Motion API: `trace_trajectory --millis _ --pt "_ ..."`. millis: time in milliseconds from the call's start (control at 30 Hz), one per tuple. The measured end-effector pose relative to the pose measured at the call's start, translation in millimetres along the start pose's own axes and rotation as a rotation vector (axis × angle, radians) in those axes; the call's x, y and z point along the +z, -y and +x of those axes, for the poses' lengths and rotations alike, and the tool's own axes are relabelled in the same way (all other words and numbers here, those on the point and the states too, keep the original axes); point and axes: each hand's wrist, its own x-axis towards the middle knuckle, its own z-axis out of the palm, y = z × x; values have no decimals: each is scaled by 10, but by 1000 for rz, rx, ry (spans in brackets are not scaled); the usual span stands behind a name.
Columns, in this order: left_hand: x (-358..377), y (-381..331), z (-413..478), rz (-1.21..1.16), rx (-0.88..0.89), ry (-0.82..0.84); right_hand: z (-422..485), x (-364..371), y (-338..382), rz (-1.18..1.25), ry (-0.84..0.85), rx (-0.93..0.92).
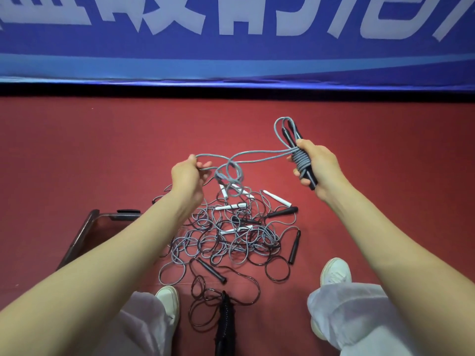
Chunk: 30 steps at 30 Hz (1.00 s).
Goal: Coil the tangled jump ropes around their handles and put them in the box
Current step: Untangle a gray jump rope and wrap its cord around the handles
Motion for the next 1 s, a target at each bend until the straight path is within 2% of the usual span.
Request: trace_trajectory --millis 67,100,133,167,233,267,333,367,433,500,533,600,700,767,900,1000 --pt "-13 -38 37 -245 -84 -61 7 -9 -15 2 -22 21" --pt "-13 -58 28 -246 -79 -52 12 -8 -23 6 -30 29" --pt "-13 -68 17 -142 -36 -25 15 -12 -21 18 -37 36" --pt "-14 -67 -13 75 57 7 20 -19 -13 30 -42 36" --pt "-25 -69 -118 674 329 92 35 -54 23 38 -56 7" --pt "-30 -69 -156 875 484 142 46 -80 40 34 -67 -13" --pt "-34 -66 -192 1023 635 197 70 -136 32 2 -98 -44" --pt "-42 -56 -158 1039 614 196 75 -153 5 -41 -121 -59" --pt "-101 -18 -79 1029 426 207 62 -144 -49 -154 -153 -92" --pt "-176 43 -38 1152 256 289 26 -80 -70 -164 -85 -86" --pt "-202 68 -30 1206 230 359 0 -33 -68 -129 -14 -61" --pt "-197 73 -117 1158 121 569 -56 66 -58 -36 117 13" --pt "-96 32 -259 1181 -18 907 -90 145 -21 89 156 81" --pt "-50 76 -305 1206 19 977 -87 143 3 166 127 126" --pt "-70 262 -186 1323 308 740 -133 176 -19 299 181 266" --pt "-124 307 -154 1323 346 738 -164 210 -23 373 227 312"
